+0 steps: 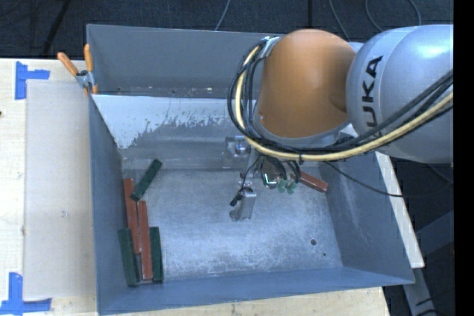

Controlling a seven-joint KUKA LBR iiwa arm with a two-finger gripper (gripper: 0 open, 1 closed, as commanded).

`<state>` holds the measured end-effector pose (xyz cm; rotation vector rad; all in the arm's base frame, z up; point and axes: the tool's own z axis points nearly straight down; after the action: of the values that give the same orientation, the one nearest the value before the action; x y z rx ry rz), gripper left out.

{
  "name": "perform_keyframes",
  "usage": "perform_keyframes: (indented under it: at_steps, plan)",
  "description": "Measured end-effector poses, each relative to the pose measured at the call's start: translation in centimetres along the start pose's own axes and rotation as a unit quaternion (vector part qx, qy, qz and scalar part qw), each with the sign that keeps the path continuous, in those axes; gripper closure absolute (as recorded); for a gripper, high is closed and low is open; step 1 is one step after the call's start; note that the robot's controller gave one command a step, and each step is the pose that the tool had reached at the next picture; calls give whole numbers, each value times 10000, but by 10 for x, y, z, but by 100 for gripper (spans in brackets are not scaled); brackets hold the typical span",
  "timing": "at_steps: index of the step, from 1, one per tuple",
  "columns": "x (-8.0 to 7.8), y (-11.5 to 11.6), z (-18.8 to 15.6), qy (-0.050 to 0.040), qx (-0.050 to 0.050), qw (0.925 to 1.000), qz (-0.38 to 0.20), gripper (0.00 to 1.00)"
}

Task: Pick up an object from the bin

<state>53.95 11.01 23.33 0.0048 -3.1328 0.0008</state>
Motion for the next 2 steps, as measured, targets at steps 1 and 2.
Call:
perform_keyframes:
  at_steps: [1, 2]
  plan:
    - [29, -52, 129, 9, 10, 9993, -387, 0]
    - [5, -117, 105, -52, 20, 9706, -2406, 0]
